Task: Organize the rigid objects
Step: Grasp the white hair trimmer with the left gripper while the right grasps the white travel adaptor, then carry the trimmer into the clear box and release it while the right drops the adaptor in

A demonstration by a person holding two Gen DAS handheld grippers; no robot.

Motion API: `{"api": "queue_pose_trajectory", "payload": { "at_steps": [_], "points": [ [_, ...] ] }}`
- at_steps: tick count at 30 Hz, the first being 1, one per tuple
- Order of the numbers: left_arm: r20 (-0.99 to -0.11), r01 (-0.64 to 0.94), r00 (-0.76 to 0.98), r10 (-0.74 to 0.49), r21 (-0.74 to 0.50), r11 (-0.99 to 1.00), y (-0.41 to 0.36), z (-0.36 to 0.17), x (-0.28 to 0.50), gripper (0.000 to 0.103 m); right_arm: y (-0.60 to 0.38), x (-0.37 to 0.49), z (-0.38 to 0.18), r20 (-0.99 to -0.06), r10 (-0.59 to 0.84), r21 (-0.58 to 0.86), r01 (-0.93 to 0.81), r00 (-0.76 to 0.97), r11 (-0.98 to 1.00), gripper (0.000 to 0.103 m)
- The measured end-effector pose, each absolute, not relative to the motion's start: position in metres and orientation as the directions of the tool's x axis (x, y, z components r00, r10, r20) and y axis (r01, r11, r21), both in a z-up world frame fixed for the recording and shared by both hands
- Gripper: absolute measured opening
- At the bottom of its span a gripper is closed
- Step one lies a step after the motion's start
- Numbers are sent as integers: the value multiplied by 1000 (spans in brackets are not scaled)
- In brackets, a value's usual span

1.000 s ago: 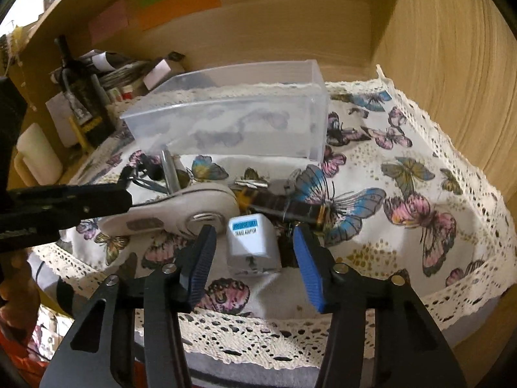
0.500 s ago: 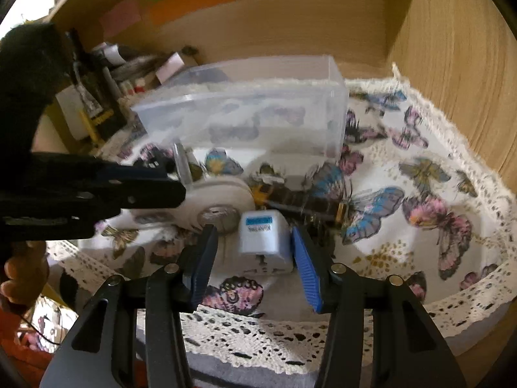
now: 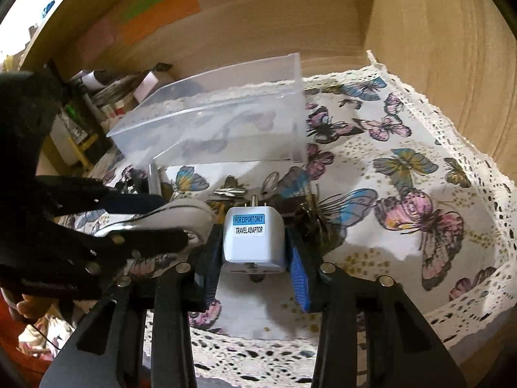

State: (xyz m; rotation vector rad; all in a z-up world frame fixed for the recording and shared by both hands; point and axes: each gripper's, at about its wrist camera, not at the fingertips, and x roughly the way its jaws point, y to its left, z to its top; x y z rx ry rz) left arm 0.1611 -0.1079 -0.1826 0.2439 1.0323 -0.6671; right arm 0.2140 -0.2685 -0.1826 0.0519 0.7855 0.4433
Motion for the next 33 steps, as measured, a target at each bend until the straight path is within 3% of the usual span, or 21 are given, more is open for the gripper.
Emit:
{"api": "queue_pose_trajectory", "payload": {
  "at_steps": [4, 7, 11, 17, 33],
  "points": [
    [-880, 640, 321, -350, -71, 765, -118, -196, 158, 48, -270, 216, -185, -675, 410, 215, -368, 614, 905, 35],
    [-877, 646, 349, -330, -29, 763, -121, -199, 152, 40, -271, 218, -186, -677, 411, 218, -367, 610, 904, 35],
    [-852, 601, 387, -353, -57, 797, -110, -186, 152, 37, -268, 217, -183, -673, 413, 215, -372, 614, 903, 35],
    [-778, 545, 482, -403, -94, 833, -82, -151, 143, 37, -262, 214, -165, -637, 426, 192, -403, 642, 895, 35],
    [-561, 358, 729, -394, -179, 917, -17, -58, 146, 37, -230, 247, -87, -476, 442, 55, -476, 760, 878, 35]
  ]
}}
